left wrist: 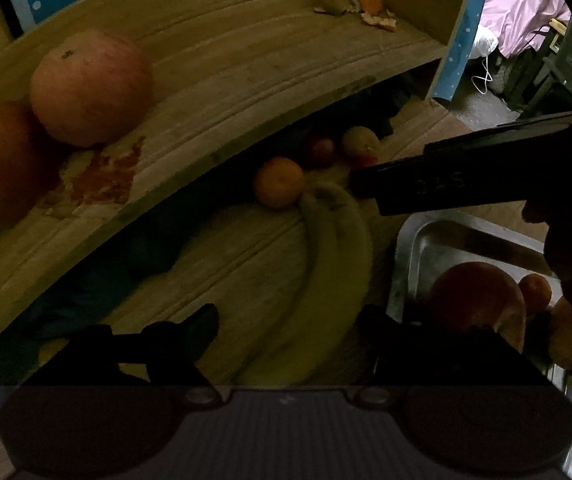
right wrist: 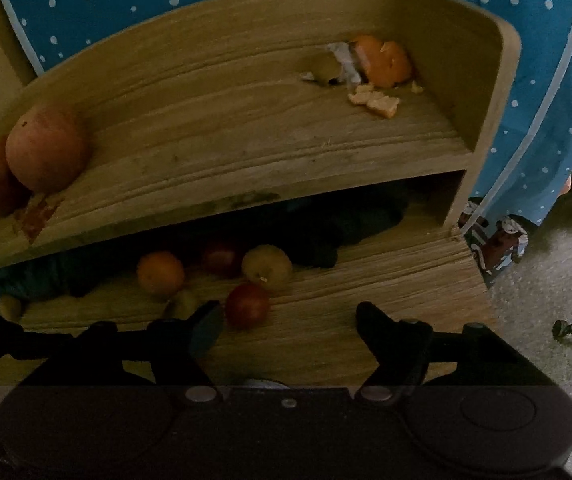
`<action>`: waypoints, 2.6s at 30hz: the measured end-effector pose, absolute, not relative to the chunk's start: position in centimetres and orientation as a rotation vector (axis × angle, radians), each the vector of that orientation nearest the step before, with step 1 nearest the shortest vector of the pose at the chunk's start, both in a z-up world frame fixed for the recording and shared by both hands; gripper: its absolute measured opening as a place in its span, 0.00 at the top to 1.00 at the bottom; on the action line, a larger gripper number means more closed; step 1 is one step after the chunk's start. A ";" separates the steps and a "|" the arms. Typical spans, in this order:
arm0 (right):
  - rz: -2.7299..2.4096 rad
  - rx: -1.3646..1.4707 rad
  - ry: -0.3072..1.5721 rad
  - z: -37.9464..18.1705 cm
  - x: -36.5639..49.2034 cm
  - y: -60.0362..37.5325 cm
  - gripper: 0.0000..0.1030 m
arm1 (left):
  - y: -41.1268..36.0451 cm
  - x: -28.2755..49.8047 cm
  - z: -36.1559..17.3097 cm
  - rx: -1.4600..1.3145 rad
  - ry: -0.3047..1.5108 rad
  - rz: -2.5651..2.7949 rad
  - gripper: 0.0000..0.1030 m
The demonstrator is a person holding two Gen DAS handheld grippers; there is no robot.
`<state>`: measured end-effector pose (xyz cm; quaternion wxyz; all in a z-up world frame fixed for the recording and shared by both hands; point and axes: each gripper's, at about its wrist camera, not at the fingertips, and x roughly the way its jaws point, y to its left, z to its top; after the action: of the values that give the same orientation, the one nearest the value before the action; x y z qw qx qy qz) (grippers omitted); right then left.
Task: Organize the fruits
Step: 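Grasp a small red fruit with the right tool while the left tool grasps a yellow banana, then lower the banana onto the tray with the left tool while the right tool releases the red fruit there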
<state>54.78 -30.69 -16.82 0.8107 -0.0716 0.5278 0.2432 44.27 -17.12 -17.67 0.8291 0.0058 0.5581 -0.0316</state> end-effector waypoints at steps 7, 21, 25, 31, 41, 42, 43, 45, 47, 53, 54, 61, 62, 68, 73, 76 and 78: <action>0.517 -0.199 1.102 -17.2 54.7 -30.0 0.30 | -17.2 44.0 -17.4 0.019 1.169 -0.070 0.23; 0.534 -0.215 1.062 -16.8 53.6 -30.1 0.56 | -17.5 43.7 -17.3 0.023 1.153 -0.129 0.49; 0.532 -0.215 1.058 -16.7 53.4 -30.1 0.69 | -17.8 43.8 -17.3 0.024 1.148 -0.128 0.51; 0.538 -0.185 1.059 -16.6 52.8 -30.3 0.77 | -17.5 43.2 -17.1 0.011 1.146 -0.142 0.55; 0.523 -0.173 1.054 -16.3 51.6 -30.9 0.62 | -16.4 41.6 -16.7 0.006 1.156 -0.130 0.57; 0.525 -0.171 1.055 -16.2 51.5 -30.9 0.62 | -16.3 41.6 -16.7 0.004 1.157 -0.128 0.57; 0.528 -0.175 1.054 -16.2 51.4 -30.8 0.62 | -16.3 41.7 -16.7 0.003 1.158 -0.126 0.57; 0.530 -0.187 1.049 -16.3 51.3 -30.7 0.64 | -16.6 41.9 -16.8 0.008 1.164 -0.121 0.56; 0.535 -0.200 1.041 -16.2 51.0 -30.4 0.73 | -16.8 42.2 -17.0 0.022 1.163 -0.120 0.57; 0.535 -0.206 1.030 -15.9 50.6 -30.3 0.77 | -16.7 42.0 -16.9 -0.007 1.162 -0.116 0.61; 0.535 -0.202 1.025 -15.7 50.5 -30.3 0.77 | -16.6 41.7 -16.8 -0.005 1.158 -0.116 0.61; 0.561 -0.155 0.975 -12.6 48.7 -31.1 0.76 | -15.2 39.7 -15.2 -0.043 1.149 -0.120 0.63; 0.564 -0.149 0.967 -12.1 48.2 -31.1 0.76 | -15.1 39.2 -14.9 -0.048 1.145 -0.120 0.63; 0.563 -0.116 0.932 -9.0 44.6 -32.2 0.76 | -14.8 36.7 -13.3 -0.064 1.127 -0.139 0.64; 0.547 -0.120 0.925 -7.4 40.7 -32.9 0.76 | -15.0 34.8 -12.8 -0.094 1.137 -0.166 0.64; 0.525 -0.115 0.930 -6.7 38.1 -33.5 0.76 | -15.1 33.5 -12.1 -0.108 1.128 -0.184 0.64; 0.506 -0.111 0.938 -6.6 36.5 -34.0 0.76 | -15.3 32.6 -11.4 -0.113 1.115 -0.198 0.64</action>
<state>36.51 -34.05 -6.57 0.8598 -0.0527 0.4471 0.2410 32.58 -15.28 -11.44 0.8424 -0.0533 0.5280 -0.0939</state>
